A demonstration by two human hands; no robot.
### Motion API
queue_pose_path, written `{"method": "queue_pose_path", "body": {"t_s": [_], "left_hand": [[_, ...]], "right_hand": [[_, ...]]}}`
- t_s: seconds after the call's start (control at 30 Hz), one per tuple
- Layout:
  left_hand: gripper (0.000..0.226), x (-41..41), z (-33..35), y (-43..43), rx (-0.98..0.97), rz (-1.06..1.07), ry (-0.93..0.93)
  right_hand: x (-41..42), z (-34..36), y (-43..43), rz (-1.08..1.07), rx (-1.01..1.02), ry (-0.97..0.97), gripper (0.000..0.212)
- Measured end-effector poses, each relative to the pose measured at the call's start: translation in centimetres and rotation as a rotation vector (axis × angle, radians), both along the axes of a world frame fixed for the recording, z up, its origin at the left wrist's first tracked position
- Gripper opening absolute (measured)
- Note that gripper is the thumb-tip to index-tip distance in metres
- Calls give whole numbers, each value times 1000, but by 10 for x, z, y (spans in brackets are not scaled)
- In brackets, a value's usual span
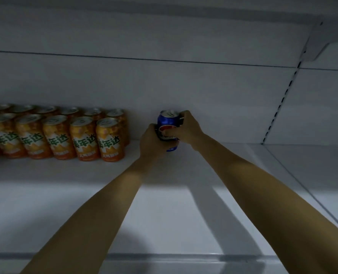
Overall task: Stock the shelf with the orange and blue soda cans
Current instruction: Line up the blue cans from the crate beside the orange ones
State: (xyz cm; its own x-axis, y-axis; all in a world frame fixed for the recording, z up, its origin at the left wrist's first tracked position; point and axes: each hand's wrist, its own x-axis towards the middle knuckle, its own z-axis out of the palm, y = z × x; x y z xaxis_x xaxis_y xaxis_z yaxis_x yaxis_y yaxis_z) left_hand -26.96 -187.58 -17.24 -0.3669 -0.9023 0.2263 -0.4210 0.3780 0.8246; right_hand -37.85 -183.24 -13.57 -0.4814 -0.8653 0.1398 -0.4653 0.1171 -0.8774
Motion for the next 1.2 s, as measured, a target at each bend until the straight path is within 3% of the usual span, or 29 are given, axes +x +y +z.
{"method": "queue_pose_path", "body": {"t_s": [0.57, 0.73, 0.87, 1.0, 1.13, 1.2], "left_hand": [[60, -19, -14, -15, 20, 129, -23], [86, -6, 4, -5, -53, 110, -75], [78, 38, 52, 10, -340, 124, -215], [69, 123, 109, 20, -611, 228, -471], [69, 238, 132, 40, -725, 449, -821], [66, 296, 131, 60, -684, 532, -927]], "right_hand": [[-10, -17, -24, 21, -2, 123, 81], [-4, -3, -10, -121, -135, 395, 78], [14, 36, -7, -58, -303, 513, 65], [69, 80, -19, 109, -263, 646, 64], [158, 103, -18, 328, -154, 780, 70], [211, 107, -12, 434, -113, 823, 73]]}}
